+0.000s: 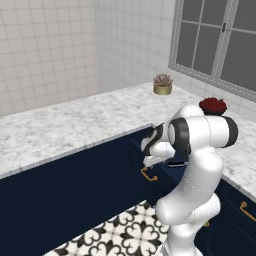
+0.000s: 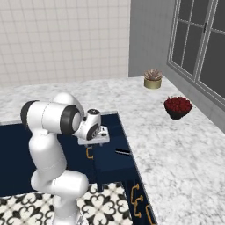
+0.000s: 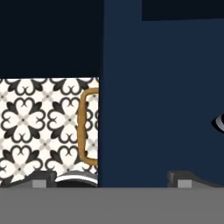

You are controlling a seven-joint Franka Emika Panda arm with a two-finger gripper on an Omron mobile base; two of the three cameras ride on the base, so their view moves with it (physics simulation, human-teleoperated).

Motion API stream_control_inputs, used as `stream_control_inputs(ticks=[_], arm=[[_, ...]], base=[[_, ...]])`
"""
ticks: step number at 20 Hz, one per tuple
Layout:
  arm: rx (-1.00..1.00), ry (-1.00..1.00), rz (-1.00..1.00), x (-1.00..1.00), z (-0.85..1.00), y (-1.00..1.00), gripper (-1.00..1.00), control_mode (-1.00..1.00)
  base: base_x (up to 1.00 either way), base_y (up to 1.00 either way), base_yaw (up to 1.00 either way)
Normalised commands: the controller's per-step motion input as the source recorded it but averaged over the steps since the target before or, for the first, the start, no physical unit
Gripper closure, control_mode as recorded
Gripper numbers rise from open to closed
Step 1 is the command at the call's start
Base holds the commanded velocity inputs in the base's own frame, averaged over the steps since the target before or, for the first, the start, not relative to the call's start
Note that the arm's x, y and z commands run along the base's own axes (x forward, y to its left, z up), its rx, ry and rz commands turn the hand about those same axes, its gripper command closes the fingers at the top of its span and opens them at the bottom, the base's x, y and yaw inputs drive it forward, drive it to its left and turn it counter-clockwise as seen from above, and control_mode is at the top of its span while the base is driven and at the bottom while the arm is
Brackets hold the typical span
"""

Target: Pick up the knife from the drawer and place it on the cutting board. Then place the meat from the plate to the cutting board.

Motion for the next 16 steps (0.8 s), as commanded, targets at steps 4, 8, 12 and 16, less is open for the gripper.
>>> stream_control_inputs(ticks=[4,8,12,16], arm=[[0.0,0.0,0.01,0.11,-0.3,0.0,-1.0,-1.0],[0.0,0.0,0.02,0.01,-0.36,0.0,-1.0,-1.0],[0.03,0.0,0.08,-0.42,-0.44,0.56,-1.0,-1.0],[0.1,0.0,0.09,-0.74,-0.69,1.0,-1.0,-1.0]], base=[[0.0,0.0,0.0],[0.0,0.0,0.0],[0.0,0.0,0.0],[0.0,0.0,0.0]])
